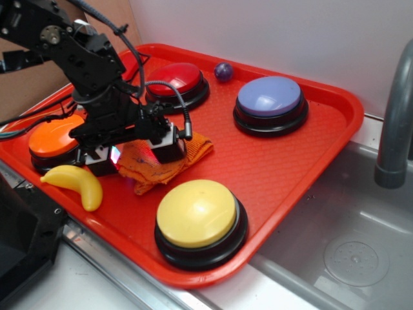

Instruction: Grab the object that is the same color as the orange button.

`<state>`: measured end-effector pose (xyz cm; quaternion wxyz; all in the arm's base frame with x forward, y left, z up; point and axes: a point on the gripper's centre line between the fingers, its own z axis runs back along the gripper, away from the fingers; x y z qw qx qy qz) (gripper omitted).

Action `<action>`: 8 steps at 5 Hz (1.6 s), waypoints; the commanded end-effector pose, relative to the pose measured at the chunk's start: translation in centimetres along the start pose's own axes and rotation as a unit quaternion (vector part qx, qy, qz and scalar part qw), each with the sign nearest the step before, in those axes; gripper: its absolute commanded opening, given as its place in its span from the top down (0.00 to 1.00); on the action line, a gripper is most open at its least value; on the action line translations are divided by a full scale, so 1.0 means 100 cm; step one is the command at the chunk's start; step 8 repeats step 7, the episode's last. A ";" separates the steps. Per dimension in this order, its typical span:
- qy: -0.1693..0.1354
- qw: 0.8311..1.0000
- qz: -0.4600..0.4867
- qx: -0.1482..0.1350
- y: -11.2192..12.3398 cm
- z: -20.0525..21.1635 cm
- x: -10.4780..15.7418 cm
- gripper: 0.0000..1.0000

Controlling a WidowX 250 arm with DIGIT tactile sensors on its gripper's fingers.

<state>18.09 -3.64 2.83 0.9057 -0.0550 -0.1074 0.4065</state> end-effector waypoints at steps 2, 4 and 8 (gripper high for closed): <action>0.004 0.998 -0.055 -0.001 -0.011 0.021 0.024 1.00; 0.057 0.971 -0.233 -0.003 -0.035 0.092 0.052 1.00; 0.022 0.945 -0.327 0.005 -0.051 0.151 0.070 1.00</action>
